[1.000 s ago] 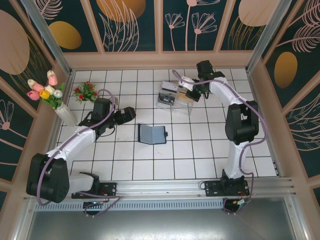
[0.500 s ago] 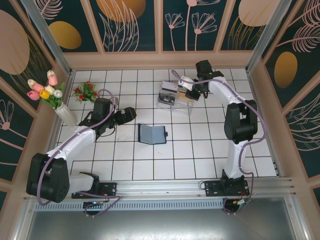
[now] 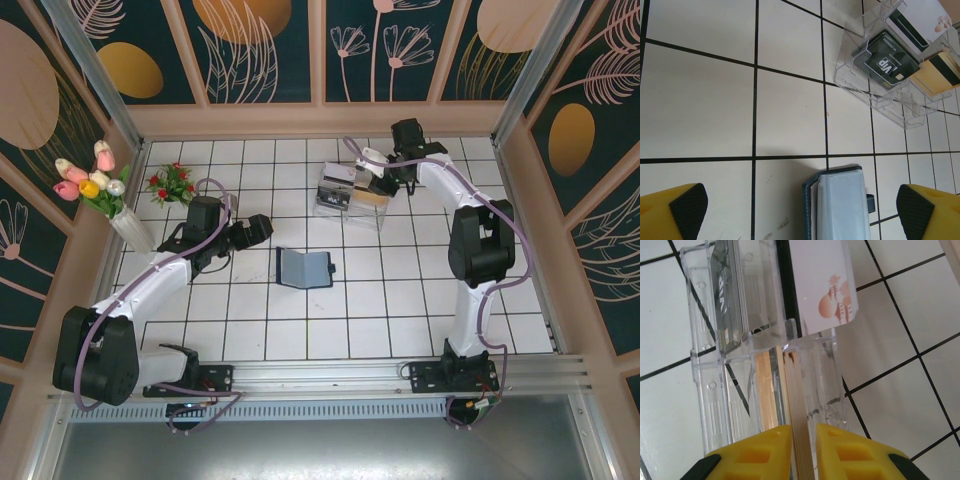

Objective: Take the credit cards out of the card holder

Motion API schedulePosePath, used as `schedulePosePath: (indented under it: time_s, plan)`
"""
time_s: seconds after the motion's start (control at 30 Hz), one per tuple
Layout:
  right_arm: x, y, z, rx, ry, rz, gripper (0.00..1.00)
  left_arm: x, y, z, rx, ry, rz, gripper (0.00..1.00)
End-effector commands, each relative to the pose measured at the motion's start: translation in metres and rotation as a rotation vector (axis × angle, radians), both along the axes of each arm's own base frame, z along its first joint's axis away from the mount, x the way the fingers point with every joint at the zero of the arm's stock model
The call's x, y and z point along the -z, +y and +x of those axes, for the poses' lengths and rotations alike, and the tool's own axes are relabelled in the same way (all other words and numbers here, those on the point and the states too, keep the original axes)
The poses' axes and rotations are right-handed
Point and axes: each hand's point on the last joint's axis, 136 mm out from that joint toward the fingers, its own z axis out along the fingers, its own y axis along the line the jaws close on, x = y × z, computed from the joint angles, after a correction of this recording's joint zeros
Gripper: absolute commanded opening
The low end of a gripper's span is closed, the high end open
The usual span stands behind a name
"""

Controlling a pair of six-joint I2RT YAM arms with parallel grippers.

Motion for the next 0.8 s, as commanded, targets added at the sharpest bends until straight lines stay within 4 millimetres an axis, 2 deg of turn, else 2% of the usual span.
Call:
schedulePosePath:
  time_s: [0.0,0.13,0.2,0.27,0.37,0.47,0.6,0.63,0.77]
  plan:
    - [-0.049,0.011,-0.001,0.023,-0.087,0.102,0.22,0.003,0.003,-0.002,0.007,0.001,0.009,0.98]
    - [-0.087,0.015,-0.004,0.128,-0.119,0.238,0.23,0.005,0.004,-0.006,0.0,0.009,0.004,0.95]
    - [-0.103,0.022,-0.015,0.158,-0.103,0.332,0.22,0.005,0.003,-0.009,0.0,0.014,-0.008,0.92]
    - [-0.112,0.03,-0.024,0.218,-0.096,0.406,0.22,0.008,0.0,-0.013,0.009,0.025,-0.029,0.89]
    - [-0.114,0.042,-0.042,0.325,-0.097,0.488,0.22,0.013,-0.008,-0.021,0.036,0.056,-0.088,0.84]
    - [-0.108,0.057,-0.063,0.425,-0.035,0.585,0.19,0.02,-0.019,-0.031,0.068,0.083,-0.165,0.79]
    - [-0.085,0.078,-0.088,0.568,0.104,0.679,0.18,0.031,-0.034,-0.044,0.122,0.123,-0.238,0.73]
    - [-0.076,0.081,-0.092,0.611,0.138,0.687,0.18,0.033,-0.038,-0.047,0.133,0.129,-0.248,0.72]
    - [-0.018,0.09,-0.111,0.784,0.337,0.612,0.21,0.045,-0.049,-0.055,0.16,0.168,-0.279,0.68]
